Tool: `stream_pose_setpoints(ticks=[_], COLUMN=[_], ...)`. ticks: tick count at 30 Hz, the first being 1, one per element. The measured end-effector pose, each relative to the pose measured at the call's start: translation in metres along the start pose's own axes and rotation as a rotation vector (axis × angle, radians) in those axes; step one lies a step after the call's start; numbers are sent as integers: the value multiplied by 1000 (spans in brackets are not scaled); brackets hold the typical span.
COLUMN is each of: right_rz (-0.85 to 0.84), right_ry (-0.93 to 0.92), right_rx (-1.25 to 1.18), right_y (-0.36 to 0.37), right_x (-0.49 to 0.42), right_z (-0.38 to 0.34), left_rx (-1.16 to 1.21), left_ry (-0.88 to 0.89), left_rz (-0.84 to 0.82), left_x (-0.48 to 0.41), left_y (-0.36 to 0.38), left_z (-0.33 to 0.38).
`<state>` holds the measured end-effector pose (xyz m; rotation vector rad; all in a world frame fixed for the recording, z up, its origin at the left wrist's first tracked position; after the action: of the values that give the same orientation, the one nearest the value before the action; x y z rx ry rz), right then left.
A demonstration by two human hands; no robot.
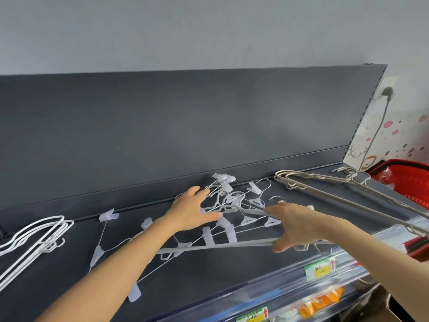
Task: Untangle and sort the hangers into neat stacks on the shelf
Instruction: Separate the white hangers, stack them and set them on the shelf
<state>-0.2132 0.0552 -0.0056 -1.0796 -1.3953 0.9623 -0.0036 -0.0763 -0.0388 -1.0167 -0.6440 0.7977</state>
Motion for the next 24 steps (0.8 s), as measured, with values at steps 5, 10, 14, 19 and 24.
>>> stream_pose_setpoints(ticks=[5, 10, 14, 19, 24], right_rz=[49, 67, 104, 122, 107], right_ry=[10, 1, -18, -7, -1], right_rx=[10, 23, 34, 33, -8], right_y=[7, 17, 19, 17, 18], right_x=[0, 1, 7, 11, 12], right_z=[4, 6, 3, 2, 4], left_rx=[143, 207, 124, 152, 217], left_ry=[-190, -159, -97, -16, -17], left_rz=[-69, -14, 30, 103, 80], left_x=[-21, -25, -22, -19, -16], left_y=[10, 6, -1, -9, -12], left_z=[-10, 1, 12, 18, 14])
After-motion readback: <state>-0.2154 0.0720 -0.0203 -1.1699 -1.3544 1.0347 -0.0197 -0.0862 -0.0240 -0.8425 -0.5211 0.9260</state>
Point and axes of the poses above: each hand's wrist, its own x-axis away from the middle knuckle, its own y-axis out of the palm, z = x × y, the point moved 5 cm from there along -x, towards the middle knuckle
